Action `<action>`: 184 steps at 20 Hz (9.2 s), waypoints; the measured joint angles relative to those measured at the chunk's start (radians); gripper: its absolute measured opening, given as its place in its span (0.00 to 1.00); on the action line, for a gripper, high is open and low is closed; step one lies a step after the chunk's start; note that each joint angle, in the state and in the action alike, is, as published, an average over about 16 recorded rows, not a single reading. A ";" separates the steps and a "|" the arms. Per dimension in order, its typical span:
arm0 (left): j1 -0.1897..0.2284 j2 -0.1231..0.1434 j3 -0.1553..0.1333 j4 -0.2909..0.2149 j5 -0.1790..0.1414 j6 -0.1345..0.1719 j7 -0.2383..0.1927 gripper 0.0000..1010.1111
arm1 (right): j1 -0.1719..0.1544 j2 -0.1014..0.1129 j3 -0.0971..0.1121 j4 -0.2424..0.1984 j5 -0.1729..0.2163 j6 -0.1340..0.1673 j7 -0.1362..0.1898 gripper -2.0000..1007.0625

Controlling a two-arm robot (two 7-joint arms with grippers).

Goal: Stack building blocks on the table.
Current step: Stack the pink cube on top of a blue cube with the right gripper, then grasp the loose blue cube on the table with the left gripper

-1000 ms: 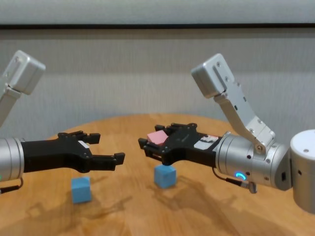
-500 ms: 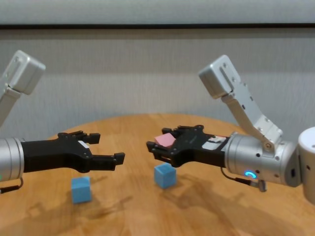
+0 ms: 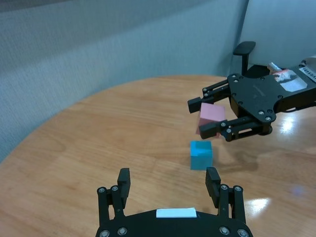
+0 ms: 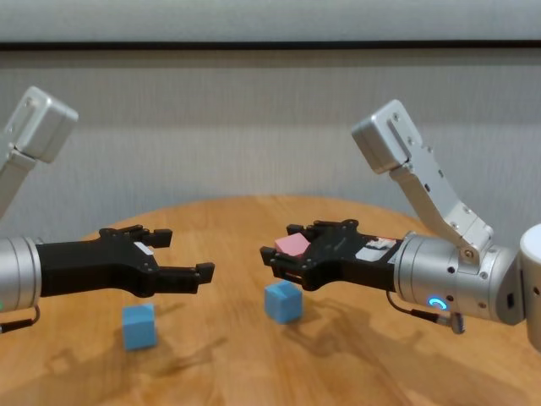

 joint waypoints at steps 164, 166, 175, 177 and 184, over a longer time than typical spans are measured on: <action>-0.099 0.038 0.063 0.271 -0.020 -0.110 -0.210 0.99 | -0.144 0.168 0.154 -0.382 0.033 0.104 -0.128 1.00; -0.105 0.031 0.066 0.284 -0.017 -0.114 -0.215 0.99 | -0.144 0.168 0.154 -0.382 0.033 0.104 -0.128 1.00; -0.121 0.014 0.071 0.318 -0.005 -0.121 -0.224 0.98 | -0.144 0.168 0.154 -0.382 0.033 0.104 -0.128 1.00; -0.121 0.013 0.071 0.317 -0.004 -0.121 -0.224 0.96 | -0.144 0.168 0.154 -0.382 0.033 0.104 -0.128 1.00; -0.114 0.017 0.070 0.304 0.001 -0.113 -0.221 0.84 | -0.144 0.168 0.154 -0.382 0.033 0.104 -0.128 1.00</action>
